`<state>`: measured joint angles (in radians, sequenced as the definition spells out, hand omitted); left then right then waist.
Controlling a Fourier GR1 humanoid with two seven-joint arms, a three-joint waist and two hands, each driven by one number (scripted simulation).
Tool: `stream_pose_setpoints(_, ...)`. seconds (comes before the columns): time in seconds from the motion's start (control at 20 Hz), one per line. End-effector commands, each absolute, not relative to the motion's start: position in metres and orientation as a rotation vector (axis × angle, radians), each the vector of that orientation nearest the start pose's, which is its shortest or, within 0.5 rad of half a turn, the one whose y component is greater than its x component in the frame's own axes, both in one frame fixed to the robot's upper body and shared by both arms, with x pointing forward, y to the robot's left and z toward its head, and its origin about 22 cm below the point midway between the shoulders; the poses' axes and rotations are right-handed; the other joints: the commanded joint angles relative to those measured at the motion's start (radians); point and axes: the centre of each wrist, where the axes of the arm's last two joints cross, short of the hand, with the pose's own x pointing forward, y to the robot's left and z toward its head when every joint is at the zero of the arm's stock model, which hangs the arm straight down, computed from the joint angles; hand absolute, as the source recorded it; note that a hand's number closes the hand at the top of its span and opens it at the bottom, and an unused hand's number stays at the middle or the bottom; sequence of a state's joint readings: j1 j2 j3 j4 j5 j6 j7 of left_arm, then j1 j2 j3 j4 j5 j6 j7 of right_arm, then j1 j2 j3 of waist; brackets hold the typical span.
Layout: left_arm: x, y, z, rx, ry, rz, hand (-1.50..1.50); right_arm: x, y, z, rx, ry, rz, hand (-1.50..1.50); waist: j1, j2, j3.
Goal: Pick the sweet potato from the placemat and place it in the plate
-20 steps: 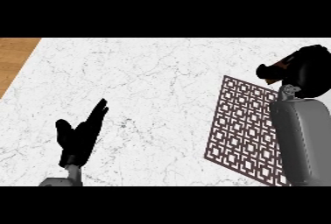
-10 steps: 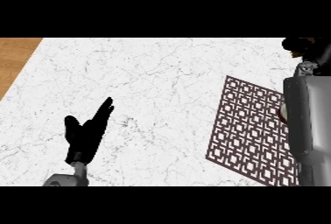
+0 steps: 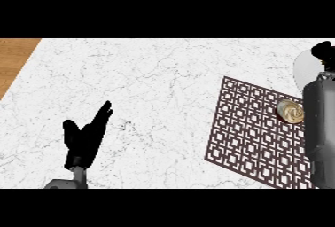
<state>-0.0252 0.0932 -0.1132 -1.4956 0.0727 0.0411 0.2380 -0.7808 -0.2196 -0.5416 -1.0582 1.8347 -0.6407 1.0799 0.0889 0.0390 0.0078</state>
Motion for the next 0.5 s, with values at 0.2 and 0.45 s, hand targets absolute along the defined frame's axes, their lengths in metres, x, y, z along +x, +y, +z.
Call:
stream_pose_setpoints(0.2,0.247,0.224,-0.028,-0.015,-1.217,-0.061,0.00,0.394,-0.368,0.111,-1.969,-0.787,-0.750,1.50,-0.039,-0.007,-0.005)
stream_pose_setpoints(0.45,0.237,0.215,-0.028,-0.033,-1.218,-0.046,0.00,0.376,-0.403,0.071,-1.995,-0.757,-0.773,1.50,-0.034,-0.010,-0.003)
